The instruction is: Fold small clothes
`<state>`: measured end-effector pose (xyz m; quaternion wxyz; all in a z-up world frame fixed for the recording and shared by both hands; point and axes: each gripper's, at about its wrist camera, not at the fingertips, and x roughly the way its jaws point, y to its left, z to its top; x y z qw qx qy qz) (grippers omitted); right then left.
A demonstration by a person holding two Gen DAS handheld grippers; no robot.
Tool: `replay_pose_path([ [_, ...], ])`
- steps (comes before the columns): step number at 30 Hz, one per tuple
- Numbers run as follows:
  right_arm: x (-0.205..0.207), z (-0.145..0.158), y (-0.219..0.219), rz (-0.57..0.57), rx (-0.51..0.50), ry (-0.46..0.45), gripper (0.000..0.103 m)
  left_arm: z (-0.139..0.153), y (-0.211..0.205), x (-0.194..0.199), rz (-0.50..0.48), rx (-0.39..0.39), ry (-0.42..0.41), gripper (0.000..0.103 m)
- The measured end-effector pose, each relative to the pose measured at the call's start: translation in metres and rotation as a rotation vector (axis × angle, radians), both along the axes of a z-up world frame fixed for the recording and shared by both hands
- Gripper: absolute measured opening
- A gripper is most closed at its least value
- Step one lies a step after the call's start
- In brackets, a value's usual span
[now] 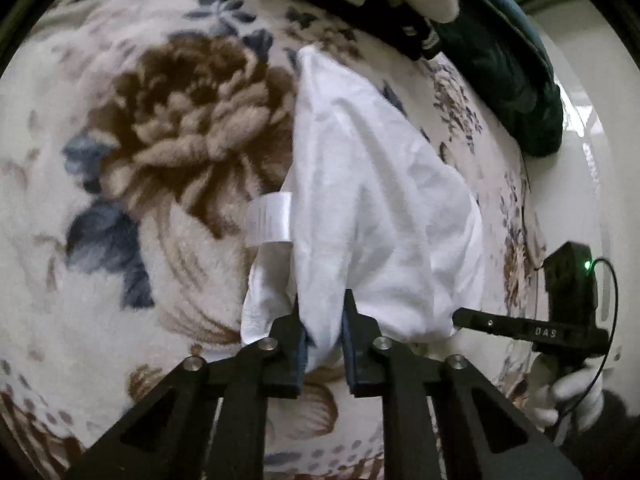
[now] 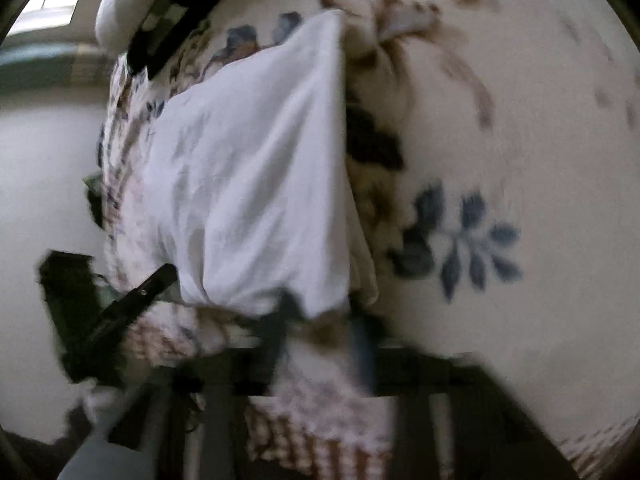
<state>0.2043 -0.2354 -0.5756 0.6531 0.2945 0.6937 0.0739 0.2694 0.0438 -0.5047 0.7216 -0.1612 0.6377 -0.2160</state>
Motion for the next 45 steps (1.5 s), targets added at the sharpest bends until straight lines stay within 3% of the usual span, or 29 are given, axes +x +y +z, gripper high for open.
replay_pose_path([
  [5, 0.005, 0.028, 0.007, 0.053, -0.091, -0.035, 0.008, 0.013, -0.006, 0.009, -0.1, 0.026, -0.024, 0.009],
  [9, 0.009, 0.037, 0.007, 0.093, -0.134, -0.032, 0.007, 0.006, 0.002, 0.017, -0.158, 0.074, -0.018, 0.007],
  [14, 0.012, 0.041, -0.001, 0.108, -0.163, -0.03, 0.006, 0.007, 0.028, 0.02, -0.128, 0.076, 0.003, 0.007],
  [16, 0.009, 0.041, -0.001, 0.097, -0.142, -0.034, 0.006, 0.007, 0.039, 0.017, -0.08, -0.005, 0.059, 0.009],
  [18, 0.006, 0.041, -0.004, 0.102, -0.092, -0.03, 0.008, 0.005, 0.042, 0.009, -0.067, -0.059, 0.103, 0.027],
  [19, 0.004, 0.041, -0.004, 0.122, -0.099, -0.019, 0.012, 0.004, 0.039, 0.004, -0.083, -0.062, 0.11, 0.046],
  [20, 0.002, 0.04, -0.005, 0.141, -0.115, -0.016, 0.016, 0.002, 0.034, -0.003, -0.11, -0.066, 0.11, 0.051],
  [23, -0.001, 0.034, 0.0, 0.193, -0.098, 0.003, 0.033, -0.007, 0.018, -0.015, -0.167, -0.036, 0.119, 0.051],
  [25, -0.004, 0.029, 0.004, 0.228, -0.097, 0.013, 0.034, -0.014, 0.008, -0.017, -0.176, -0.027, 0.117, 0.051],
  [28, -0.001, 0.02, 0.014, 0.265, -0.1, 0.014, 0.034, -0.024, -0.005, -0.014, -0.178, 0.01, 0.096, 0.047],
  [29, 0.001, 0.016, 0.017, 0.274, -0.1, 0.011, 0.034, -0.025, -0.008, -0.014, -0.179, 0.026, 0.079, 0.033],
  [31, 0.005, 0.01, 0.027, 0.297, -0.123, -0.001, 0.034, -0.026, -0.015, -0.015, -0.183, 0.063, 0.059, 0.022],
  [32, 0.007, 0.009, 0.031, 0.296, -0.136, -0.009, 0.029, -0.026, -0.016, -0.015, -0.184, 0.075, 0.052, 0.018],
  [34, 0.008, 0.009, 0.032, 0.289, -0.148, -0.02, 0.013, -0.019, -0.018, -0.017, -0.188, 0.086, 0.023, 0.014],
  [35, 0.008, 0.011, 0.03, 0.275, -0.157, -0.027, 0.01, -0.016, -0.02, -0.017, -0.196, 0.096, 0.011, 0.013],
  [40, 0.005, 0.031, 0.036, 0.286, -0.231, -0.063, 0.007, 0.002, -0.015, -0.015, -0.23, 0.105, -0.027, 0.008],
  [45, -0.001, 0.036, 0.021, 0.289, -0.278, -0.035, 0.0, -0.009, 0.008, -0.007, -0.204, 0.165, 0.003, 0.003],
])
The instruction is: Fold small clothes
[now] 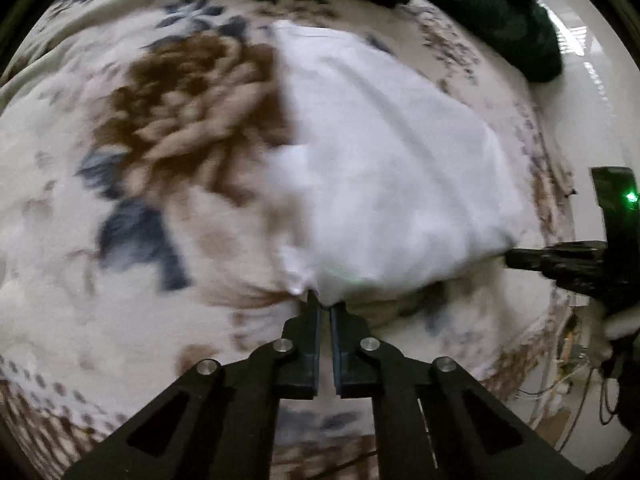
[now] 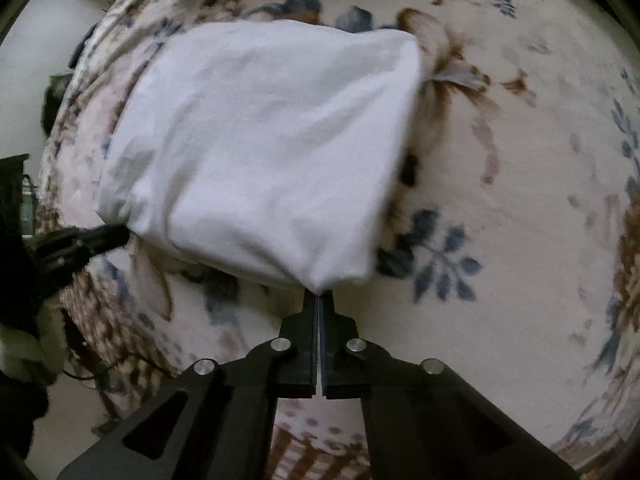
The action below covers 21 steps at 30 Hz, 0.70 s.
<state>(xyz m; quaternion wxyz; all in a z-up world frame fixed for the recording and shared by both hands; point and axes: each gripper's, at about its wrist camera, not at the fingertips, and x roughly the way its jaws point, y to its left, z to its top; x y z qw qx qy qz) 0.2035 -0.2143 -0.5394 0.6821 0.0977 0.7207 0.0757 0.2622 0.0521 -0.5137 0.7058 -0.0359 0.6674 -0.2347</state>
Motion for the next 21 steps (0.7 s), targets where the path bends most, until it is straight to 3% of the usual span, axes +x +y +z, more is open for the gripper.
replay_pose_path([
  [4, 0.001, -0.002, -0.013, -0.024, 0.022, 0.009, 0.0, 0.0, 0.032, 0.008, 0.078, 0.01, 0.016, 0.003],
  [9, 0.0, -0.005, -0.01, -0.022, 0.01, 0.023, 0.0, 0.009, 0.04, 0.007, 0.106, 0.008, 0.03, 0.003],
  [11, -0.002, -0.008, -0.015, -0.063, 0.094, 0.067, 0.0, 0.01, 0.042, 0.008, 0.156, -0.074, 0.066, 0.007],
  [12, -0.003, -0.01, -0.021, -0.103, 0.143, 0.099, 0.004, 0.01, 0.043, 0.009, 0.189, -0.112, 0.093, 0.011],
  [13, -0.006, -0.01, -0.03, -0.144, 0.167, 0.111, 0.016, 0.009, 0.043, 0.01, 0.226, -0.14, 0.116, 0.026],
  [14, -0.009, -0.009, -0.038, -0.182, 0.186, 0.109, 0.037, 0.009, 0.042, 0.011, 0.253, -0.173, 0.131, 0.051],
  [16, -0.013, -0.008, -0.061, -0.293, 0.242, 0.1, 0.05, 0.005, 0.04, 0.016, 0.321, -0.294, 0.158, 0.078],
  [19, -0.013, -0.017, -0.091, -0.445, 0.373, 0.084, 0.055, -0.011, 0.035, 0.028, 0.413, -0.411, 0.199, 0.078],
  [21, -0.01, -0.031, -0.095, -0.506, 0.485, 0.071, 0.057, -0.026, 0.026, 0.037, 0.412, -0.424, 0.211, 0.078],
])
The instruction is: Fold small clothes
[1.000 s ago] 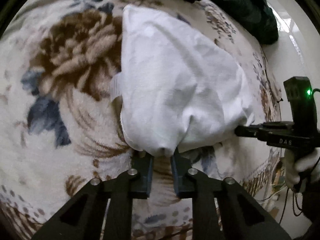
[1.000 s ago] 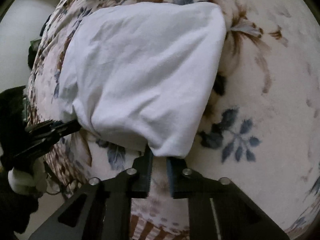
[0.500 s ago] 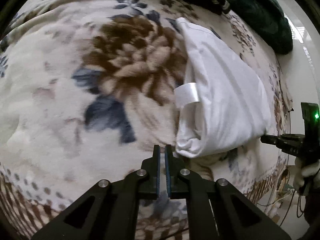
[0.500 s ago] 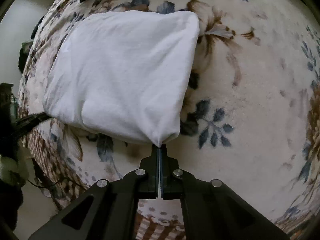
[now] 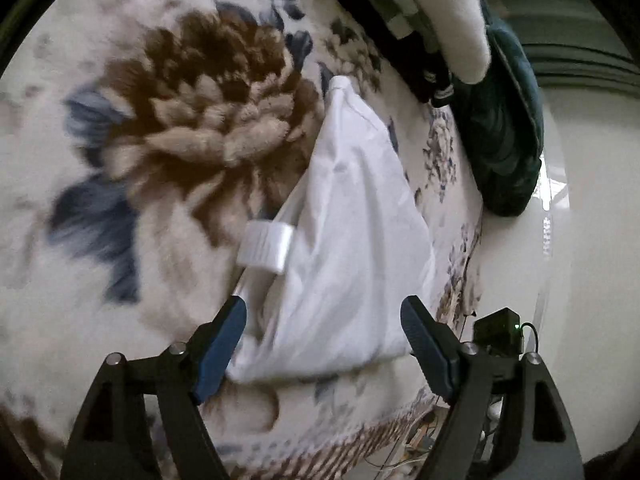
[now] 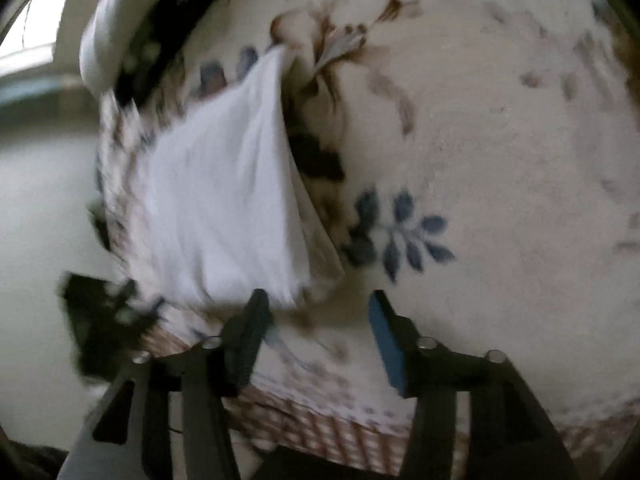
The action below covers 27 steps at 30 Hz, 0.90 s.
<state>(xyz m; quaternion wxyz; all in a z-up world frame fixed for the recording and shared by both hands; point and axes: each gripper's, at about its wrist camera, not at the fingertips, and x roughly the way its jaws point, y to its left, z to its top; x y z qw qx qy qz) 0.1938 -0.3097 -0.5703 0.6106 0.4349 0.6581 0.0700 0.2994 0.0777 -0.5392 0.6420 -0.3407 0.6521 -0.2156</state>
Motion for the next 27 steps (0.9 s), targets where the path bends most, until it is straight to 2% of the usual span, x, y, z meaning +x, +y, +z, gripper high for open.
replay_pose_path([
  [2, 0.009, -0.022, -0.002, -0.044, 0.12, -0.013, 0.061, -0.018, -0.012, 0.008, -0.023, -0.012, 0.036, 0.078],
  [4, 0.018, -0.046, 0.003, -0.064, 0.206, -0.008, 0.061, -0.03, -0.021, 0.017, -0.035, -0.016, 0.054, 0.079],
  [7, 0.027, -0.068, 0.015, -0.069, 0.277, 0.004, 0.062, -0.022, -0.029, 0.022, -0.048, -0.005, -0.005, 0.076],
  [9, 0.03, -0.065, 0.022, -0.059, 0.275, -0.028, 0.059, -0.011, -0.033, 0.021, -0.08, 0.008, -0.055, 0.049],
  [10, 0.03, -0.061, 0.026, -0.052, 0.27, -0.043, 0.04, -0.006, -0.033, 0.019, -0.095, 0.034, -0.075, 0.02],
  [11, 0.03, -0.057, 0.027, -0.056, 0.271, -0.053, 0.017, -0.003, -0.032, 0.018, -0.096, 0.025, -0.084, 0.017],
  [15, 0.025, -0.029, 0.032, -0.076, 0.248, -0.089, 0.015, 0.023, -0.027, 0.016, -0.064, 0.005, -0.117, 0.015],
  [20, 0.041, 0.033, 0.029, -0.075, 0.212, -0.181, 0.014, 0.074, -0.028, 0.036, -0.032, -0.036, -0.19, 0.014],
  [25, 0.086, 0.099, 0.019, -0.064, 0.191, -0.281, 0.014, 0.138, -0.035, 0.096, -0.018, -0.063, -0.295, 0.014],
  [27, 0.118, 0.126, 0.018, -0.06, 0.178, -0.327, 0.014, 0.163, -0.037, 0.125, -0.006, -0.071, -0.341, 0.014],
])
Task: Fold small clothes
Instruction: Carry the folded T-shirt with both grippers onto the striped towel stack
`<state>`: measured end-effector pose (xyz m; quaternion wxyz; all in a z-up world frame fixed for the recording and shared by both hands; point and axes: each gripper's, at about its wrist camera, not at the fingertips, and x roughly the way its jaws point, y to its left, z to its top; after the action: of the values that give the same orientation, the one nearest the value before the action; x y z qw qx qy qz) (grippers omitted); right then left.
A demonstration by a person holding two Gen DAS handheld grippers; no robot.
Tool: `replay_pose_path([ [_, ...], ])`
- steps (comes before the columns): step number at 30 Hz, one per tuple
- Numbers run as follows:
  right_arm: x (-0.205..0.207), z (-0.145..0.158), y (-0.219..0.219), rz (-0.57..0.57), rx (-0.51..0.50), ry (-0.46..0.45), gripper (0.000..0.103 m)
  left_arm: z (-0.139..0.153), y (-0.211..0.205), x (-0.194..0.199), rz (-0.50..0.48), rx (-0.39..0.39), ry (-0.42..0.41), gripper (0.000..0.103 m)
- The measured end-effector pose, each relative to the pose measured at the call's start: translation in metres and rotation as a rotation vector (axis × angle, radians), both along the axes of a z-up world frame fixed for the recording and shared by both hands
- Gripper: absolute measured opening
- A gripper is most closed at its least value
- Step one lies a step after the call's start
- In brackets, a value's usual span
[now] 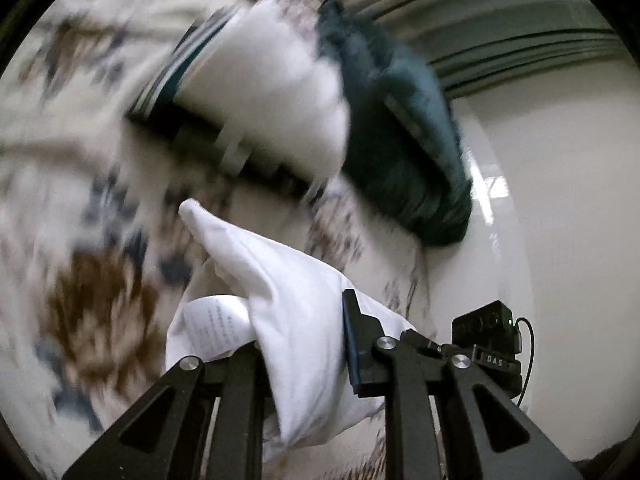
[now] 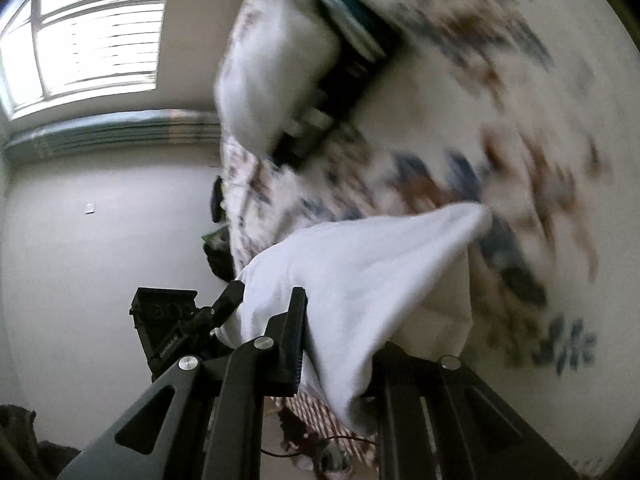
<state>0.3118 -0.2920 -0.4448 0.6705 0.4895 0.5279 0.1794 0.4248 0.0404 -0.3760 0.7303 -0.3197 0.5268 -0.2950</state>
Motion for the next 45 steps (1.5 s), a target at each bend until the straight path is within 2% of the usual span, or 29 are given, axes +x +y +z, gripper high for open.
replay_pose_path([
  [5, 0.101, 0.078, -0.007, -0.02, -0.037, -0.165, 0.014, 0.069, -0.011, 0.1, 0.038, -0.024, -0.146, 0.014],
  [6, 0.114, 0.088, -0.007, -0.02, -0.043, -0.188, 0.014, 0.08, -0.011, 0.117, 0.044, -0.031, -0.17, 0.014],
  [11, 0.236, 0.145, -0.002, -0.029, -0.081, -0.342, 0.014, 0.121, -0.017, 0.215, 0.067, -0.009, -0.308, 0.015],
  [14, 0.286, 0.153, 0.002, -0.035, -0.098, -0.399, 0.014, 0.12, -0.017, 0.249, 0.072, 0.009, -0.366, 0.015],
  [16, 0.313, 0.145, 0.005, -0.039, -0.092, -0.42, 0.014, 0.104, -0.016, 0.266, 0.069, 0.03, -0.388, 0.015],
  [17, 0.322, 0.137, 0.007, -0.039, -0.098, -0.421, 0.014, 0.093, -0.013, 0.267, 0.068, 0.044, -0.375, 0.015],
  [18, 0.329, 0.127, 0.008, -0.037, -0.108, -0.417, 0.014, 0.069, -0.01, 0.27, 0.07, 0.062, -0.338, 0.015],
  [19, 0.337, 0.103, 0.01, -0.025, -0.12, -0.38, 0.014, 0.049, -0.008, 0.27, 0.072, 0.078, -0.298, 0.015],
  [22, 0.337, 0.048, 0.019, 0.026, -0.168, -0.254, 0.014, -0.024, -0.001, 0.254, 0.072, 0.132, -0.124, 0.015],
  [25, 0.327, 0.014, 0.028, 0.086, -0.215, -0.18, 0.014, -0.046, 0.008, 0.234, 0.071, 0.126, -0.081, 0.022],
  [27, 0.322, 0.007, 0.027, 0.103, -0.223, -0.145, 0.02, -0.047, 0.013, 0.224, 0.063, 0.143, -0.068, 0.029],
  [28, 0.32, 0.007, 0.025, 0.102, -0.242, -0.13, 0.034, -0.044, 0.015, 0.219, 0.059, 0.157, -0.068, 0.029],
  [29, 0.318, 0.009, 0.022, 0.092, -0.292, -0.12, 0.042, -0.039, 0.017, 0.216, 0.061, 0.166, -0.069, 0.033],
  [32, 0.313, 0.014, 0.017, 0.087, -0.406, -0.116, 0.043, -0.028, 0.02, 0.21, 0.058, 0.224, -0.076, 0.039],
  [33, 0.31, 0.014, 0.017, 0.097, -0.457, -0.11, 0.043, -0.026, 0.021, 0.21, 0.057, 0.264, -0.083, 0.042],
  [35, 0.307, 0.016, 0.022, 0.123, -0.559, -0.092, 0.043, -0.019, 0.016, 0.208, 0.066, 0.399, -0.106, 0.067],
  [36, 0.307, 0.015, 0.024, 0.135, -0.606, -0.083, 0.043, -0.018, 0.014, 0.207, 0.071, 0.45, -0.117, 0.07],
  [39, 0.298, 0.022, 0.032, 0.125, -0.744, -0.069, 0.044, -0.009, 0.005, 0.196, 0.08, 0.566, -0.139, 0.072],
  [40, 0.298, 0.026, 0.035, 0.111, -0.779, -0.065, 0.045, -0.006, 0.001, 0.194, 0.084, 0.603, -0.146, 0.078],
  [41, 0.295, 0.033, 0.04, 0.095, -0.844, -0.061, 0.054, -0.002, -0.003, 0.191, 0.086, 0.638, -0.154, 0.088],
  [42, 0.29, 0.041, 0.043, 0.084, -0.901, -0.063, 0.06, 0.003, -0.008, 0.187, 0.086, 0.679, -0.169, 0.091],
  [44, 0.281, 0.057, 0.054, 0.065, -1.025, -0.075, 0.089, 0.013, -0.017, 0.177, 0.086, 0.751, -0.206, 0.095],
  [45, 0.273, 0.065, 0.056, 0.059, -1.054, -0.078, 0.097, 0.016, -0.02, 0.174, 0.086, 0.775, -0.218, 0.095],
])
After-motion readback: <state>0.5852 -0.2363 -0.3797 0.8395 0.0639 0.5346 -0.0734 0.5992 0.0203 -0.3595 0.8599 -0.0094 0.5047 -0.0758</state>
